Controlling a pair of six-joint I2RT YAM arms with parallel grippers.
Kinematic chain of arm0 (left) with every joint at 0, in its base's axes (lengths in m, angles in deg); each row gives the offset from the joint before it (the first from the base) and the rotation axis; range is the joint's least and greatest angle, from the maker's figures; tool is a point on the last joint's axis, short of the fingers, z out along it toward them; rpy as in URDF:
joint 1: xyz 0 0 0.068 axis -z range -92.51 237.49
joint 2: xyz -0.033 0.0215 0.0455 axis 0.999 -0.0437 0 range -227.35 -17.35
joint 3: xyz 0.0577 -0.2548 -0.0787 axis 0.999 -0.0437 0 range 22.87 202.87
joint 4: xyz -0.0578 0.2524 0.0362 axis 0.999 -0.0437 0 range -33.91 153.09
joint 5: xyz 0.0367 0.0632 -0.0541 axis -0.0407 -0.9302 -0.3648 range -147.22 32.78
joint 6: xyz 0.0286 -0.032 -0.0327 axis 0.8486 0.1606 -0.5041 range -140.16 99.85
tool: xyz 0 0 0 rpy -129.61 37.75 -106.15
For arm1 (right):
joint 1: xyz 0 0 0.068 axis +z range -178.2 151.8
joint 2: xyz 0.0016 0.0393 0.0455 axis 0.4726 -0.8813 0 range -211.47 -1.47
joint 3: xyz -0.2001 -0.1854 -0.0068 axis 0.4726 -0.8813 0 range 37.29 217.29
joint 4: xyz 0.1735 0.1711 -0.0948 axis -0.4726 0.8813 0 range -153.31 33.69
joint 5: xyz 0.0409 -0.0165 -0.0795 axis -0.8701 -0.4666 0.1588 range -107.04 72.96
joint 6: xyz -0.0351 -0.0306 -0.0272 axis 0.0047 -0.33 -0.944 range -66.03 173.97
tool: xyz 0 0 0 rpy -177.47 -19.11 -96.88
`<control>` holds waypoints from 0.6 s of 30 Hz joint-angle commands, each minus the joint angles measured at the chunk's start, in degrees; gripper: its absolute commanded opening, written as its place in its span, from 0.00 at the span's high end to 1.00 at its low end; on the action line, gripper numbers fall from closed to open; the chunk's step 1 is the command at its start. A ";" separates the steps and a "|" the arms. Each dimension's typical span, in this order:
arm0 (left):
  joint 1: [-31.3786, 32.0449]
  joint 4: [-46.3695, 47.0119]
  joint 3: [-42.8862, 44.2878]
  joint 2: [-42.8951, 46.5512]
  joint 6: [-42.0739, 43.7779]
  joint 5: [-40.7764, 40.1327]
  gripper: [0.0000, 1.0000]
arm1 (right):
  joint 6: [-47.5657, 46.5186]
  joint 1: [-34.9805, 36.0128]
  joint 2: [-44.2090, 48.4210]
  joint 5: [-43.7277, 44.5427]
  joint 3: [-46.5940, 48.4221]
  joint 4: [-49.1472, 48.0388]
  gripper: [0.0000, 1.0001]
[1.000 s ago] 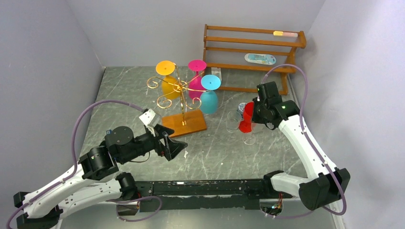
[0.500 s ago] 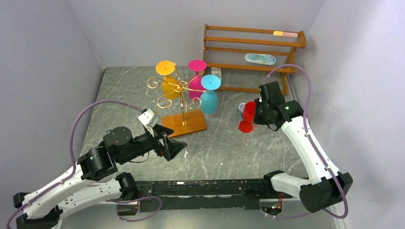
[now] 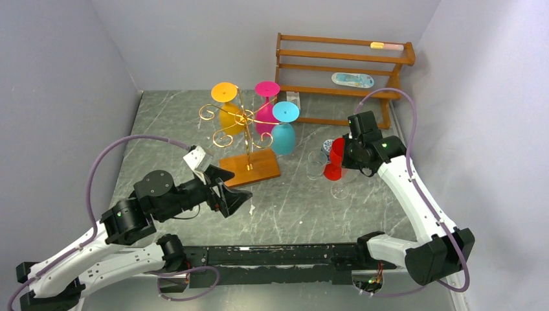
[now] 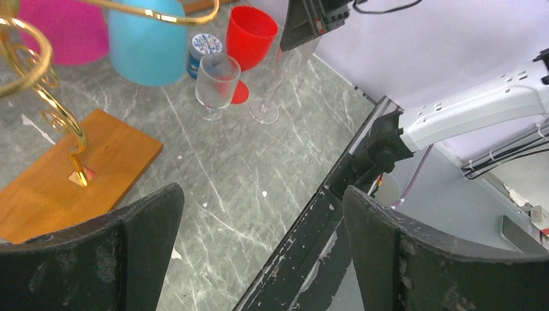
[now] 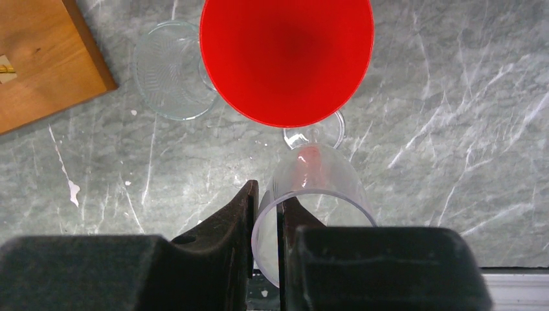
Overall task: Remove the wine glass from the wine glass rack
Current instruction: Place the wine glass at the center of the board.
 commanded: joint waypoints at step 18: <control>-0.31 -1.80 2.88 0.47 1.75 -0.76 0.03 | 0.14 -0.16 0.31 -0.36 0.39 -0.37 0.63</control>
